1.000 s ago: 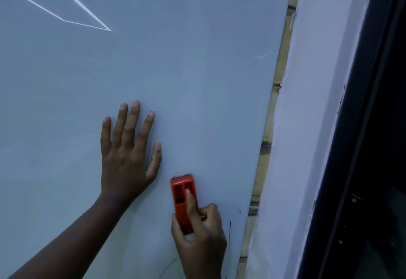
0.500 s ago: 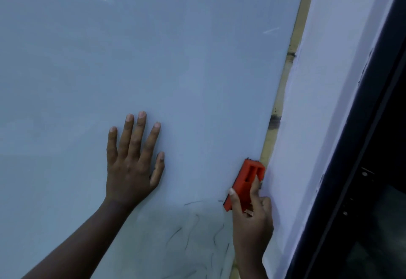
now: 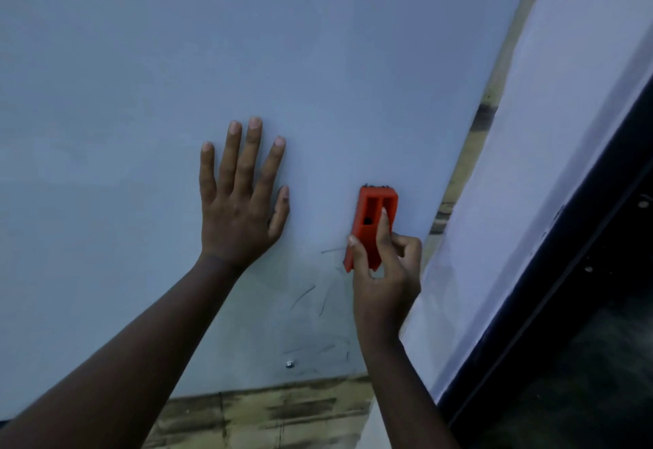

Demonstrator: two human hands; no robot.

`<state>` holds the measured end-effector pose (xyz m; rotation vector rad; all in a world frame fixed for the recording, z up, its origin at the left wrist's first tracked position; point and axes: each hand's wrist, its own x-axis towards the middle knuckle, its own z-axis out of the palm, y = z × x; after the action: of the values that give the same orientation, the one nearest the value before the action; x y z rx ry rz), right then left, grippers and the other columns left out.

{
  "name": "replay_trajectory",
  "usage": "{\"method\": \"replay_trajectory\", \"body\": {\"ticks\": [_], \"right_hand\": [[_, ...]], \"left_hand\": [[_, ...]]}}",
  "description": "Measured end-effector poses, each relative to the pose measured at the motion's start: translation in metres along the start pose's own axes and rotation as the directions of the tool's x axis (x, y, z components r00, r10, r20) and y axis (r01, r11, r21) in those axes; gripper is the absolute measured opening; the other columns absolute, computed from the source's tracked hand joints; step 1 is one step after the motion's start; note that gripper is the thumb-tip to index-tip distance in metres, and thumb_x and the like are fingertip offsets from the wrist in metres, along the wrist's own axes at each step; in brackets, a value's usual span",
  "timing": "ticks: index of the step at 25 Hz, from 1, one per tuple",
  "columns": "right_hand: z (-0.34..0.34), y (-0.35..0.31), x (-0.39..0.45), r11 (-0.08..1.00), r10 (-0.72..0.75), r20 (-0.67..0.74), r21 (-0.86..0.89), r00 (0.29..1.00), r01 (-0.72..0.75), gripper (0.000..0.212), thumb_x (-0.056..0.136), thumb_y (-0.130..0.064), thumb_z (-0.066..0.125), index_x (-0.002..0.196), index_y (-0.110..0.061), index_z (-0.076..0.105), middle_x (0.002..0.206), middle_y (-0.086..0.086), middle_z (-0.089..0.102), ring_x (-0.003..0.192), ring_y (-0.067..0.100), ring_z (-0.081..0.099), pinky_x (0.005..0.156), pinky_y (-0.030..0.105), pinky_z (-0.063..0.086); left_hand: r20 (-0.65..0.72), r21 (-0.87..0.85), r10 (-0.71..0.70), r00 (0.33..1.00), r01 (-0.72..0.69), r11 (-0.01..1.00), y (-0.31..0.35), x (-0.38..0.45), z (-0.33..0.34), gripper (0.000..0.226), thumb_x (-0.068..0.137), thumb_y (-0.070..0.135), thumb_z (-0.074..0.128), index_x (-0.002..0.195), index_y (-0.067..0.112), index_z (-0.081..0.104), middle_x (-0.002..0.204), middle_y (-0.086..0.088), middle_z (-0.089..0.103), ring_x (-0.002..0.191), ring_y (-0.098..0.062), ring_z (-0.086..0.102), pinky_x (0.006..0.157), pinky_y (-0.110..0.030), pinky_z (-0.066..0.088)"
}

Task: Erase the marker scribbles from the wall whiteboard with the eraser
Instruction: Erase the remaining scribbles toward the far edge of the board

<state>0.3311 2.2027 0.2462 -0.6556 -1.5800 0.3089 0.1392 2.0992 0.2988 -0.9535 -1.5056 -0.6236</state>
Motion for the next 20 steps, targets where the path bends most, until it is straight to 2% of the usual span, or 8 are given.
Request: {"method": "replay_trajectory", "body": {"ticks": [4,7,10,13,15,17,19,20], "right_hand": [[0.013,0.0,-0.04,1.0,-0.003,0.035,0.004,0.999,0.003,0.054,0.092,-0.046,0.075,0.141,-0.026,0.063,0.099,-0.006,0.052,0.085,0.006,0.057,0.072,0.017,0.049],[0.022,0.01,-0.089,1.0,-0.024,0.168,0.02,0.985,0.021,0.055,0.089,-0.047,0.077,0.139,-0.026,0.065,0.098,-0.006,0.055,0.082,0.007,0.058,0.07,0.019,0.053],[0.026,0.032,-0.137,0.988,-0.12,0.347,-0.053,0.93,0.147,0.059,0.084,-0.042,0.084,0.138,-0.028,0.066,0.099,-0.001,0.063,0.081,0.014,0.063,0.062,0.028,0.059],[0.025,0.056,-0.165,0.956,-0.161,0.494,-0.138,0.854,0.259,0.07,0.07,-0.04,0.094,0.133,-0.034,0.066,0.096,0.0,0.065,0.078,0.016,0.063,0.055,0.025,0.057],[0.023,0.063,-0.174,0.944,-0.159,0.546,-0.16,0.823,0.289,0.069,0.062,-0.04,0.098,0.125,-0.034,0.069,0.096,0.0,0.066,0.078,0.016,0.064,0.054,0.024,0.057],[0.02,0.063,-0.174,0.949,-0.133,0.543,-0.17,0.829,0.264,0.06,0.061,-0.04,0.099,0.113,-0.032,0.071,0.097,-0.002,0.064,0.08,0.016,0.065,0.054,0.025,0.058],[0.017,0.057,-0.161,0.972,-0.087,0.458,-0.156,0.885,0.176,0.052,0.066,-0.039,0.096,0.109,-0.03,0.069,0.099,-0.004,0.061,0.082,0.016,0.065,0.055,0.027,0.057],[0.015,0.052,-0.148,0.989,-0.036,0.388,-0.117,0.921,0.088,0.052,0.07,-0.039,0.094,0.113,-0.03,0.066,0.101,-0.006,0.061,0.084,0.015,0.066,0.059,0.027,0.057]], "left_hand": [[0.002,0.005,-0.002,1.0,0.002,1.0,0.001,-0.008,0.003,0.069,0.108,0.035,0.052,0.168,0.011,0.029,0.171,-0.024,0.028,0.163,-0.039,0.016,0.132,-0.058,0.01],[-0.009,0.009,-0.009,1.0,0.009,1.0,0.003,-0.013,0.004,0.068,0.107,0.034,0.053,0.167,0.011,0.032,0.171,-0.024,0.029,0.162,-0.039,0.018,0.132,-0.058,0.009],[-0.012,0.01,-0.005,1.0,0.005,1.0,0.003,-0.017,0.004,0.068,0.107,0.035,0.053,0.167,0.011,0.032,0.172,-0.022,0.027,0.165,-0.034,0.01,0.132,-0.058,0.009],[-0.017,-0.001,0.002,1.0,-0.002,1.0,0.004,-0.019,0.005,0.068,0.106,0.035,0.053,0.167,0.012,0.033,0.172,-0.021,0.026,0.165,-0.032,0.008,0.132,-0.058,0.01],[-0.017,0.0,0.003,1.0,-0.003,1.0,0.004,-0.021,0.006,0.069,0.106,0.036,0.054,0.167,0.013,0.032,0.172,-0.021,0.027,0.165,-0.032,0.008,0.132,-0.058,0.01],[-0.019,-0.004,0.005,1.0,-0.005,1.0,0.004,-0.024,0.007,0.069,0.106,0.036,0.054,0.167,0.013,0.033,0.172,-0.021,0.028,0.165,-0.032,0.008,0.132,-0.057,0.009],[-0.019,-0.009,0.009,1.0,-0.009,1.0,0.004,-0.026,0.008,0.069,0.105,0.036,0.055,0.167,0.013,0.034,0.172,-0.021,0.027,0.165,-0.033,0.009,0.132,-0.057,0.008],[-0.019,-0.011,0.01,1.0,-0.011,1.0,0.004,-0.028,0.008,0.068,0.105,0.035,0.055,0.167,0.013,0.034,0.172,-0.021,0.027,0.165,-0.033,0.009,0.132,-0.057,0.008]]}}
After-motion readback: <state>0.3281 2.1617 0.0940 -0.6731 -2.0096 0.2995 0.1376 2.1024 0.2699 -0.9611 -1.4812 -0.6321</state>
